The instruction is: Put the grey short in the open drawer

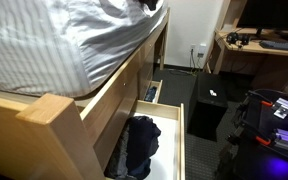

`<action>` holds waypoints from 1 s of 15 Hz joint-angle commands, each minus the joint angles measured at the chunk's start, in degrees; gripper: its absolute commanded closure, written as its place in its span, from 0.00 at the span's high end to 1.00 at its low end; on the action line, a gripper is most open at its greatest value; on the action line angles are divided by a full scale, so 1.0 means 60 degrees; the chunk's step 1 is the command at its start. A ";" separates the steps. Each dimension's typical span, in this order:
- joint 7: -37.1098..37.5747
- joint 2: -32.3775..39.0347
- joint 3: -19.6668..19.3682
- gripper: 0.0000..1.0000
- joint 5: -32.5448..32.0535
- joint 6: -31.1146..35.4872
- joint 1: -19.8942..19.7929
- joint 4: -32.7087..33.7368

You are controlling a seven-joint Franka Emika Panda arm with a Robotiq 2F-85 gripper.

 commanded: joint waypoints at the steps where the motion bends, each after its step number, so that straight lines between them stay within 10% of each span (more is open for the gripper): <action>1: 0.1137 -0.0150 -0.0176 0.00 -0.0498 -0.2227 0.0183 0.0997; 7: 0.2476 -0.0311 -0.0126 0.00 -0.1096 -0.4985 0.0376 0.1406; 15: 0.2619 -0.0125 0.0034 0.00 -0.0764 -0.5765 0.0290 0.1298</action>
